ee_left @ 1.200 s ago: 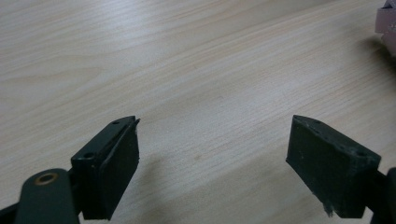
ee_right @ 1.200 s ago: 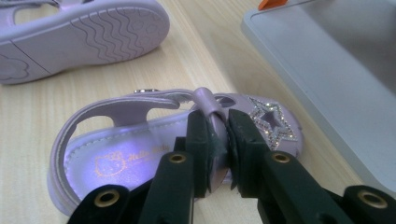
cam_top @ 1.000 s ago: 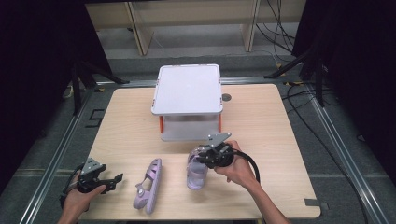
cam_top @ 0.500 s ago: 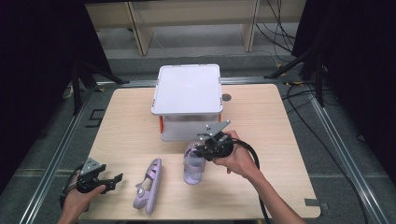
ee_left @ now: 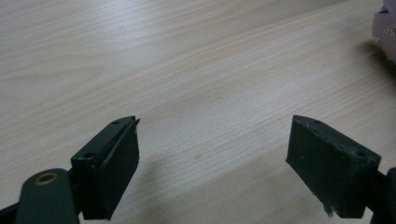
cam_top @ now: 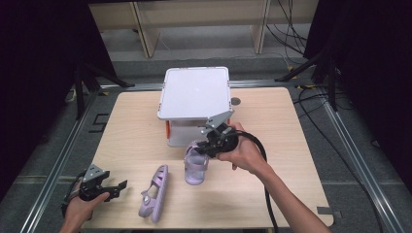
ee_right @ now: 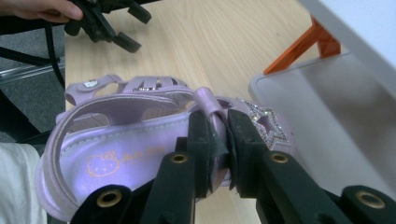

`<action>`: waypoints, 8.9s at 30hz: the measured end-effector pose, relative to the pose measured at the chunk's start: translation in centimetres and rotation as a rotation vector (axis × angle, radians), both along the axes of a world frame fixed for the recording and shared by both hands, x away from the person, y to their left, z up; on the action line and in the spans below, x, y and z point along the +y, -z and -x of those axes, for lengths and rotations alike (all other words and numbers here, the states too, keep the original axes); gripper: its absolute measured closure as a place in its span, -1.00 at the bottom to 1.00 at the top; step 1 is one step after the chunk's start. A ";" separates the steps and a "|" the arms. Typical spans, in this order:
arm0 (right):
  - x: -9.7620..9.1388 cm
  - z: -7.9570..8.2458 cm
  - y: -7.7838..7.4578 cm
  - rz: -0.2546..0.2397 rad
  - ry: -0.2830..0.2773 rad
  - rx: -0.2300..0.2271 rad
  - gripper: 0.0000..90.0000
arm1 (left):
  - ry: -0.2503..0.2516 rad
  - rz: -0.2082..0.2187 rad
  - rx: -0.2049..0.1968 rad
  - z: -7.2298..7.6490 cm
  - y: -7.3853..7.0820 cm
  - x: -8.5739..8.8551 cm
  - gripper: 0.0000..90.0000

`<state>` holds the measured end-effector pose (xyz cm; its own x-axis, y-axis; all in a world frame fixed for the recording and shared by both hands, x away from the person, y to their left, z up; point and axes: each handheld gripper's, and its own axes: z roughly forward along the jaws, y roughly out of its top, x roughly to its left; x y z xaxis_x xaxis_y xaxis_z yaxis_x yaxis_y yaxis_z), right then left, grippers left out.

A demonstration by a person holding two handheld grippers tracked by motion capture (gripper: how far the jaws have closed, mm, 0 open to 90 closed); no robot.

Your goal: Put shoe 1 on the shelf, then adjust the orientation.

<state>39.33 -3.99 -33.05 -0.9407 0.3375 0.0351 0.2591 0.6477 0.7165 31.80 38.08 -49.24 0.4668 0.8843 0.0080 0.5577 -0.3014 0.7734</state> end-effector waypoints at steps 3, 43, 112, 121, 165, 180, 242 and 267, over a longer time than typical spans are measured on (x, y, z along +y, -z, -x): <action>0.3 -0.3 -1.3 -0.001 -0.021 -0.031 0.79 | -0.007 0.022 -0.007 0.1 0.1 0.0 -0.64; 3.8 -2.8 -11.2 0.029 -0.071 -0.053 0.79 | -0.002 0.017 -0.002 0.0 0.2 0.0 -0.64; 4.6 -18.6 -6.6 0.115 0.105 -0.119 0.49 | -0.004 0.028 0.002 0.2 0.1 -0.1 -0.64; 4.4 -17.7 -7.0 0.095 0.146 -0.115 0.25 | -0.002 0.027 0.001 0.2 0.1 -0.1 -0.64; 6.1 3.7 5.8 -0.099 0.114 0.019 -0.25 | 0.008 0.015 -0.008 0.0 0.2 0.2 -0.64; 7.3 5.7 8.5 -0.041 0.091 0.002 -0.24 | -0.010 0.030 -0.004 0.1 0.1 0.1 -0.64; 8.4 7.3 12.1 0.058 0.109 -0.009 0.19 | -0.005 0.017 -0.004 0.2 0.2 0.0 -0.64; 6.0 7.4 10.6 -0.020 0.143 0.029 -0.07 | -0.007 0.019 0.001 0.3 0.1 0.0 -0.64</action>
